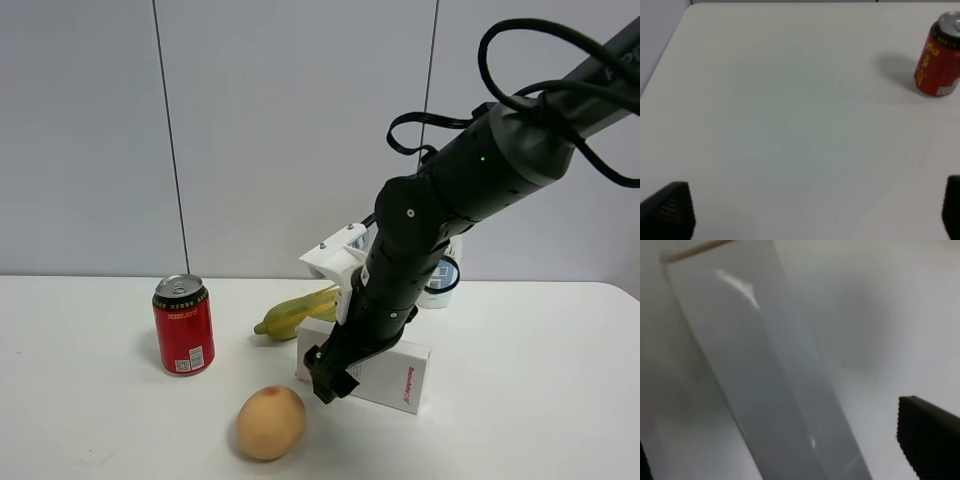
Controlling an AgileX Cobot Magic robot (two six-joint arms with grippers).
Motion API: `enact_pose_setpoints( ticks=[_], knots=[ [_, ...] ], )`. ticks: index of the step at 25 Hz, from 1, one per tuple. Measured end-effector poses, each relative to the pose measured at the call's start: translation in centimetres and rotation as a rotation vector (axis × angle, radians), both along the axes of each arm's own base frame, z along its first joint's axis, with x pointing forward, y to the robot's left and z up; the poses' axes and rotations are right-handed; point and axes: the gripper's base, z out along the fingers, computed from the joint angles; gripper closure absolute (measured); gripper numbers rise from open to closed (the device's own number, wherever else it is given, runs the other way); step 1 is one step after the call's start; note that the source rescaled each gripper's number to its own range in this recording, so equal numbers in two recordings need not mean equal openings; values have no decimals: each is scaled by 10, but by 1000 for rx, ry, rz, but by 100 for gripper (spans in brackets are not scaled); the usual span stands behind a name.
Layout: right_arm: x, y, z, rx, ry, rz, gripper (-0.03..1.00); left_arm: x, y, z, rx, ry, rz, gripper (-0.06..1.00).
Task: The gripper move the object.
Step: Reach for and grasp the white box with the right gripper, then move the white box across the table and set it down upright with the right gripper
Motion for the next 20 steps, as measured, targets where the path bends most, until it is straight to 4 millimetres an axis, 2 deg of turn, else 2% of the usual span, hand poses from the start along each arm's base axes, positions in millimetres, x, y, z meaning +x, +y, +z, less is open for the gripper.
enact_pose_setpoints(
  ticks=[4,7,9,13,14,20],
  knots=[
    [2,-2,0,-3,-7,-1,-2,0,0,0,0,0,0,-6],
    [5,-6,0,-3,-7,-12,14,0,0,0,0,0,0,-6],
    [5,-7,0,-4,-7,-13,37,0,0,0,0,0,0,-6],
    [5,-7,0,-6,-6,-13,94,0,0,0,0,0,0,-6],
    [5,-7,0,-6,-5,-16,97,0,0,0,0,0,0,-6],
    [4,-8,3,18,18,-83,97,0,0,0,0,0,0,-6]
  ],
)
